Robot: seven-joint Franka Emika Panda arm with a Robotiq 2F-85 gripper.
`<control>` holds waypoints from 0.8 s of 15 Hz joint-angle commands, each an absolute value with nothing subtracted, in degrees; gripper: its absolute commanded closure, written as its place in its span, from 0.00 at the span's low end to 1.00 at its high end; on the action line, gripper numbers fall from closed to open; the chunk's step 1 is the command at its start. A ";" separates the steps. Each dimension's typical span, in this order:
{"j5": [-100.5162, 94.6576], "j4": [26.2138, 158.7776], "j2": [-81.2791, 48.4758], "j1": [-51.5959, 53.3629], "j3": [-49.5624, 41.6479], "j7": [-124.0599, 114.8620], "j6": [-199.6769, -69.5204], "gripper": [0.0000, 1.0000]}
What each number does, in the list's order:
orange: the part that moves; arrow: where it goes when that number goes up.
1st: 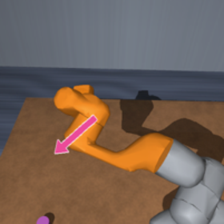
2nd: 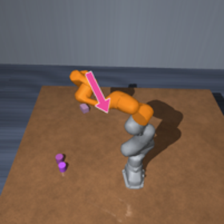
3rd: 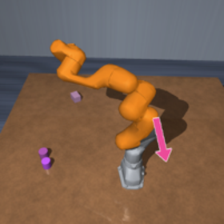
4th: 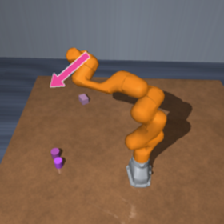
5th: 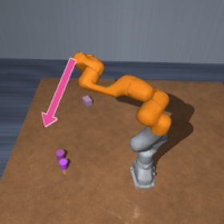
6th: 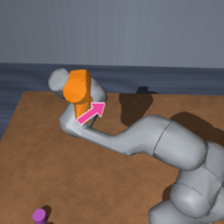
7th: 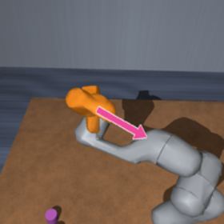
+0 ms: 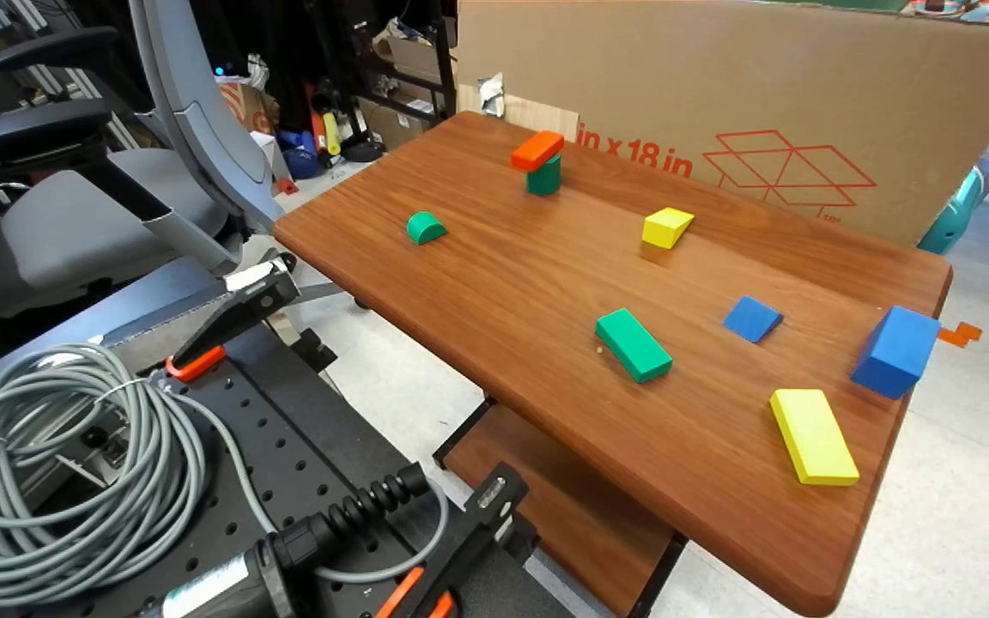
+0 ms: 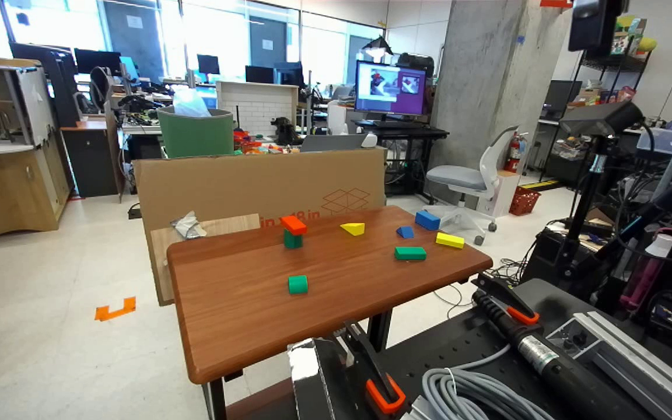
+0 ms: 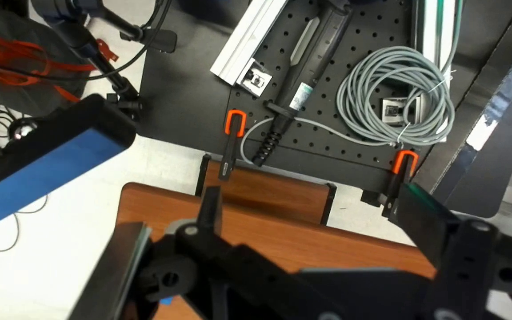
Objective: Move the blue block to the center of the table
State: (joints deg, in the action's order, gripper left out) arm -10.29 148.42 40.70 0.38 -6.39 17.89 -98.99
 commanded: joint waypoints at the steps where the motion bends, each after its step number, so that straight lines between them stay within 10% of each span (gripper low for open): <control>1: -13.34 145.10 35.06 1.34 -7.03 21.93 -103.44 0.00; 12: -8.53 135.73 18.14 1.40 -7.66 26.02 -116.14 0.00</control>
